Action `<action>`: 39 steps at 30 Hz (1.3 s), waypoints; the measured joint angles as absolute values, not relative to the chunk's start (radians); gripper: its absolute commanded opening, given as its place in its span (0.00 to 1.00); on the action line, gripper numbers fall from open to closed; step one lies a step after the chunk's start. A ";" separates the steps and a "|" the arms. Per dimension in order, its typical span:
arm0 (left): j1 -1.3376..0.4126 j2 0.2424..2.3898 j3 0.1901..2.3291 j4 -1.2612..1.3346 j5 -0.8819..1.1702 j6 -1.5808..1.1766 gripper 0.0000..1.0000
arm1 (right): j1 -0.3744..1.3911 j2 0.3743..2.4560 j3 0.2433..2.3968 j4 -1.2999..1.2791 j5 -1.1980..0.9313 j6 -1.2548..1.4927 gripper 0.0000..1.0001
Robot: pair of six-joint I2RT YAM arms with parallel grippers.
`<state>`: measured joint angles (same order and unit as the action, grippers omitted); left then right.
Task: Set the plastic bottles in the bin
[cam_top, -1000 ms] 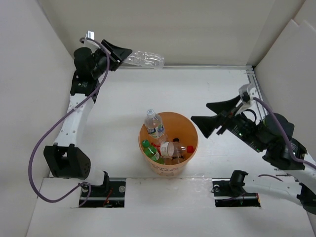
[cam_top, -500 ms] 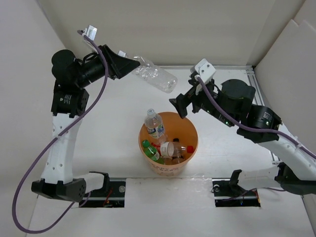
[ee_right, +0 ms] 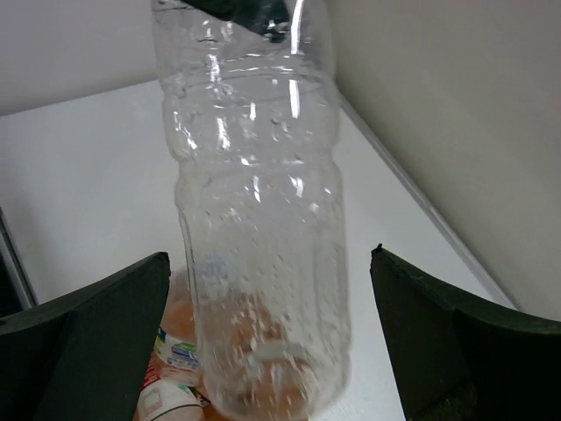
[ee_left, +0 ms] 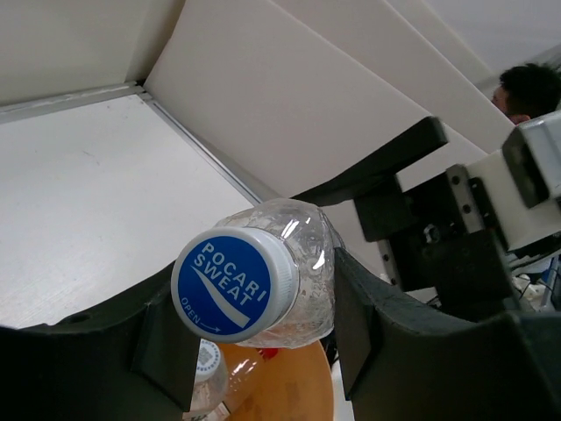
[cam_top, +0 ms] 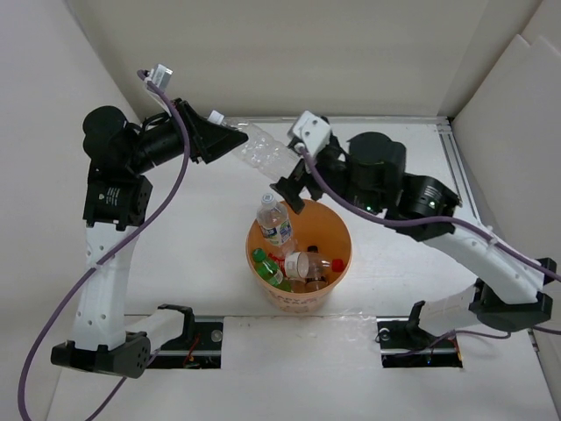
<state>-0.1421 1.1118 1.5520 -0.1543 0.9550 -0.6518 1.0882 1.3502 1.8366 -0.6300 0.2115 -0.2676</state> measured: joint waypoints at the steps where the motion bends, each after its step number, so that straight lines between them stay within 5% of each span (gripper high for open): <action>1: -0.142 1.112 1.551 -0.152 0.960 -0.657 0.00 | 1.088 1.374 1.840 -0.625 0.194 -0.266 1.00; 5: -0.136 1.110 1.545 -0.123 0.965 -0.664 0.00 | 1.088 1.453 1.851 -0.621 0.157 -0.255 0.98; 6: -0.129 1.109 1.539 -0.107 0.965 -0.664 0.00 | 1.088 1.464 1.853 -0.619 0.154 -0.253 0.89; 7: -0.123 1.107 1.528 -0.088 0.966 -0.670 0.00 | 1.088 1.473 1.860 -0.617 0.155 -0.249 0.76; 9: -0.117 1.103 1.509 -0.052 0.975 -0.692 0.03 | 1.085 1.479 1.864 -0.620 0.163 -0.239 0.16; 10: -0.117 1.103 1.505 -0.034 0.976 -0.699 0.10 | 1.082 1.480 1.865 -0.618 0.161 -0.233 0.02; 11: -0.117 1.102 1.505 -0.025 0.972 -0.709 0.33 | 1.082 1.480 1.865 -0.615 0.163 -0.227 0.00; 13: -0.116 1.102 1.504 -0.020 0.973 -0.717 0.59 | 1.084 1.471 1.855 -0.597 0.169 -0.215 0.00; 14: -0.117 1.101 1.504 -0.012 0.971 -0.725 0.87 | 1.084 1.461 1.841 -0.586 0.168 -0.211 0.00; 15: -0.122 1.100 1.505 -0.006 0.974 -0.732 1.00 | 1.084 1.446 1.816 -0.567 0.168 -0.199 0.00; 29: -0.089 1.058 1.517 -0.110 0.745 -0.750 1.00 | 1.089 0.830 1.120 -0.315 0.206 0.127 0.00; 35: -0.089 1.040 1.479 -0.134 0.688 -0.747 1.00 | 1.095 0.752 0.945 -0.259 0.181 0.237 0.06; 37: -0.089 1.039 1.467 -0.144 0.673 -0.741 1.00 | 1.101 0.764 0.924 -0.256 0.174 0.260 0.24; 39: -0.089 1.037 1.462 -0.162 0.659 -0.731 1.00 | 1.102 0.773 0.914 -0.254 0.168 0.270 0.69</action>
<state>-0.0895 1.0370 1.4616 -0.1623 0.6586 -0.7311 1.1019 0.7734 0.9142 -0.2539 0.1684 0.2703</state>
